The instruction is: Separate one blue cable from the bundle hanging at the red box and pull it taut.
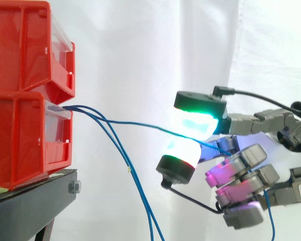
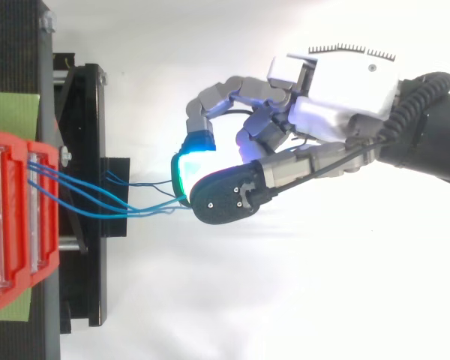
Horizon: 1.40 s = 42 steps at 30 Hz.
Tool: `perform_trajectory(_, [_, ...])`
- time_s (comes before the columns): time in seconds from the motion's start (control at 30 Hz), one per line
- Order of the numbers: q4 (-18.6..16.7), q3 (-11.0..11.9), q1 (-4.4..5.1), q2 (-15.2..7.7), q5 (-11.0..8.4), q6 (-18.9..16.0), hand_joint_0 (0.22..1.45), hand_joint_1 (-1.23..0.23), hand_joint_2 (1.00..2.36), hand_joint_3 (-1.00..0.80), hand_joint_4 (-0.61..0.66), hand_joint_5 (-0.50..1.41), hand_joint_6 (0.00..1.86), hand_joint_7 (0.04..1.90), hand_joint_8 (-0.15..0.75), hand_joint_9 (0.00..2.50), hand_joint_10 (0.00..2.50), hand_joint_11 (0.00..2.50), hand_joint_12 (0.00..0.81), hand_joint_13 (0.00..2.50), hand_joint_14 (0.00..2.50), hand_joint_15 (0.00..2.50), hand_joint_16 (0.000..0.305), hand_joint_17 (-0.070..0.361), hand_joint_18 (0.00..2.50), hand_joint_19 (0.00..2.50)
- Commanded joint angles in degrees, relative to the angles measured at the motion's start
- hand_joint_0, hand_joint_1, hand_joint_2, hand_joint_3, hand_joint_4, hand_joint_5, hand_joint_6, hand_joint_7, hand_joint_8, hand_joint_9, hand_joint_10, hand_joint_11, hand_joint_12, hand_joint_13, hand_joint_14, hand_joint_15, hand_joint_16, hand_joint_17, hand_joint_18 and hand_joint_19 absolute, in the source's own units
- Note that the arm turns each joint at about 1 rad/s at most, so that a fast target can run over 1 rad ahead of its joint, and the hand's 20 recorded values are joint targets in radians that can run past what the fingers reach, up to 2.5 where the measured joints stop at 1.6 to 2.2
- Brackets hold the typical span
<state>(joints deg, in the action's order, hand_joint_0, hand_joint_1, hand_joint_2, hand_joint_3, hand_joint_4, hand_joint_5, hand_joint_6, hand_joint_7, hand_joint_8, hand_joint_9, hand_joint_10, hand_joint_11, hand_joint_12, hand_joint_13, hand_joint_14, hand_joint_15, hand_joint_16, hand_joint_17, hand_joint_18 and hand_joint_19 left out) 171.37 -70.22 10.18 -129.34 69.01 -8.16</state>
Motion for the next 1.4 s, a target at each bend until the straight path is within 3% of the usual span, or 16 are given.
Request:
perform_trajectory(0.0, [0.98,0.08,-0.16,1.19,0.07,0.07,0.72,-0.76,1.02,-0.21,0.06,-0.18,0.94,1.25,0.323,0.95,1.54,1.28,0.37,0.91,2.15,1.27,0.046,0.103,1.17,1.28])
perform_trajectory(0.07, [3.26,0.17,-0.25,2.69,0.07,0.69,0.72,-0.76,1.02,-0.21,0.06,-0.18,0.95,1.22,0.33,0.94,1.71,1.26,0.369,0.89,2.34,1.25,0.045,0.102,1.23,1.29])
perform_trajectory(0.13, [5.64,0.17,0.1,3.48,0.07,1.48,0.71,-0.75,1.02,-0.23,0.07,-0.18,0.95,1.21,0.328,0.93,2.05,1.24,0.378,0.88,2.5,1.26,0.042,0.094,1.3,1.51])
perform_trajectory(0.27, [8.45,0.17,0.28,4.01,-0.19,2.0,0.71,-0.74,1.02,-0.24,0.07,-0.18,0.95,1.21,0.329,0.91,2.14,1.24,0.376,0.86,2.5,1.27,0.042,0.095,1.31,1.5])
perform_trajectory(0.43, [8.54,0.08,0.28,3.92,-0.1,2.36,0.71,-0.74,1.02,-0.25,0.07,-0.18,0.95,1.19,0.324,0.89,2.17,1.22,0.375,0.85,2.5,1.26,0.042,0.094,1.3,1.51])
perform_trajectory(0.63, [8.45,0.17,0.45,3.92,-0.1,2.36,0.71,-0.71,1.01,-0.31,0.1,-0.19,0.95,1.19,0.338,0.86,2.48,1.22,0.38,0.85,2.5,1.3,0.042,0.094,1.35,1.63])
perform_trajectory(1.07, [7.13,0.08,0.89,3.83,-1.6,3.06,0.7,-0.66,1.01,-0.37,0.14,-0.2,0.95,1.16,0.352,0.8,2.5,1.23,0.387,0.83,2.5,1.32,0.041,0.092,1.38,1.74])
perform_trajectory(1.37, [5.2,0.08,1.33,3.83,-3.8,3.15,0.68,-0.63,1.0,-0.44,0.19,-0.21,0.95,1.11,0.358,0.79,2.5,1.2,0.391,0.83,2.5,1.32,0.041,0.092,1.37,1.75])
